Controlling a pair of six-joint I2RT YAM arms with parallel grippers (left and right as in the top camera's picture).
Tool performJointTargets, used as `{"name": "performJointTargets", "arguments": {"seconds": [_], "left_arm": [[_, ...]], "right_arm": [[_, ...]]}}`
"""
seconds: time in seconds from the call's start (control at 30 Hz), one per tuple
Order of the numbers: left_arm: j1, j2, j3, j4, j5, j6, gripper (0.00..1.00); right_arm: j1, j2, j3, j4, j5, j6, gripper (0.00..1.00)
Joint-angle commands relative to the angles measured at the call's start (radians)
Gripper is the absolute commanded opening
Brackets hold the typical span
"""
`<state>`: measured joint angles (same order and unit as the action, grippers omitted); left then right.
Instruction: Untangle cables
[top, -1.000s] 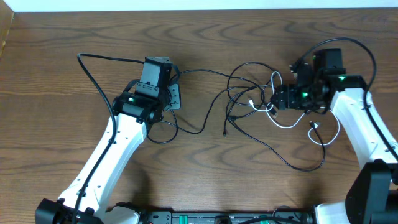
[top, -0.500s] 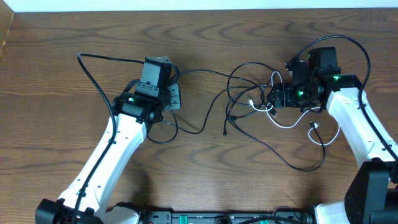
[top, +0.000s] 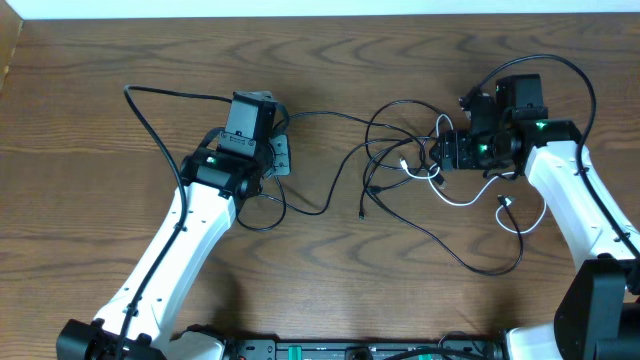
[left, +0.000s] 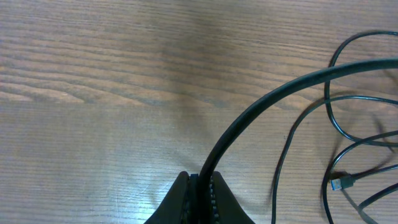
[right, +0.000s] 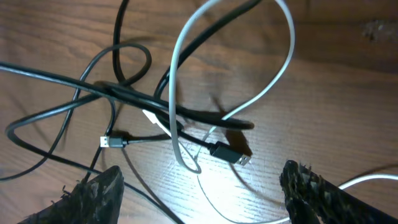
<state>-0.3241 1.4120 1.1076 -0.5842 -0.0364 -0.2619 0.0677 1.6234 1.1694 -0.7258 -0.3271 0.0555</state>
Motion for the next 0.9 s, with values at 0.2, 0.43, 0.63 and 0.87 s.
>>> {"name": "performJointTargets", "arguments": {"seconds": [0.2,0.43,0.63,0.87], "left_arm": [[-0.002,0.008,0.009,-0.006,-0.016,0.006,0.08],[-0.002,0.008,0.009,-0.006,-0.016,0.006,0.07],[-0.002,0.008,0.009,-0.006,-0.016,0.006,0.07],[-0.002,0.008,0.009,-0.006,-0.016,0.006,0.07]], "right_arm": [[0.076,0.021,0.006,0.110,0.050,0.010,0.78],[0.129,0.097,0.006,0.129,0.266,0.178,0.71],[0.130,0.088,0.008,0.154,0.250,0.184,0.55],[0.128,-0.008,0.008,0.188,0.269,0.184,0.55]]}}
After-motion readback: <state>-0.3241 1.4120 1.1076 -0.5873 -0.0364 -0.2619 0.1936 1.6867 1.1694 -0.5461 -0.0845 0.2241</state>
